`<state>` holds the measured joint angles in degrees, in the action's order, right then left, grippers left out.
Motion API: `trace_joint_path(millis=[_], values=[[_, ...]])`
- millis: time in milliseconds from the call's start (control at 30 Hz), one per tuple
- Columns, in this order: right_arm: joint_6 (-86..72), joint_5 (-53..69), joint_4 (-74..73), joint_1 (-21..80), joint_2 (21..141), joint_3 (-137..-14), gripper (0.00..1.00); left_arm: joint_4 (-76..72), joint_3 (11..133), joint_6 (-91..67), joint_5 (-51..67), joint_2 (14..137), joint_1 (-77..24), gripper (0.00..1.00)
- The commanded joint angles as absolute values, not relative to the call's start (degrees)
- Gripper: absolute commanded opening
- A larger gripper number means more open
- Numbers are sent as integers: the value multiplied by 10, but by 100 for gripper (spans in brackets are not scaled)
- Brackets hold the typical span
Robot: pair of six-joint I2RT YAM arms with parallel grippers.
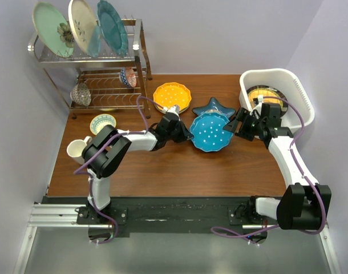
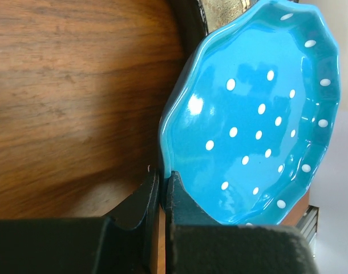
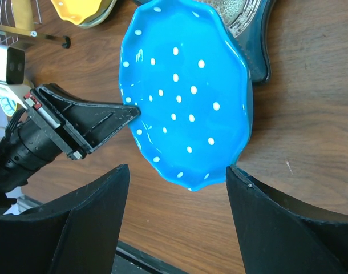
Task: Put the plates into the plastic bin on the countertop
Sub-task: Pick up the plate at the center of the board.
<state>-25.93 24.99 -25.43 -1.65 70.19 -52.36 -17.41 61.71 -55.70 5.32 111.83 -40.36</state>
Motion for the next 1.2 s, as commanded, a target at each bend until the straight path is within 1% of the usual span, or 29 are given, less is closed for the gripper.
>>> trace_joint_path(millis=[0, 367, 667, 733, 833, 933, 967, 1033, 1067, 1167], values=[[-250, 231, -265, -15, 690, -522, 72, -247, 621, -557, 66, 1049, -399, 0], [-254, 230, -247, -15, 707, -503, 72, -258, 603, -549, 71, 1006, -399, 0], [-256, 236, -232, -15, 721, -489, 72, -296, 591, -557, 105, 997, -394, 0], [-260, 245, -222, -15, 722, -484, 71, -301, 591, -557, 114, 996, -394, 0], [-267, 256, -209, -16, 725, -478, 68, -301, 594, -556, 121, 997, -393, 0], [-270, 266, -200, -16, 729, -474, 58, -305, 592, -555, 126, 995, -392, 0], [-271, 269, -193, -16, 730, -473, 51, -309, 592, -555, 130, 993, -391, 0], [-275, 286, -185, -15, 735, -468, 41, -311, 592, -555, 132, 992, -391, 0], [-277, 290, -177, -15, 737, -466, 28, -312, 592, -553, 134, 993, -392, 0], [-284, 303, -162, -16, 737, -458, 1, -312, 591, -551, 136, 993, -391, 0]])
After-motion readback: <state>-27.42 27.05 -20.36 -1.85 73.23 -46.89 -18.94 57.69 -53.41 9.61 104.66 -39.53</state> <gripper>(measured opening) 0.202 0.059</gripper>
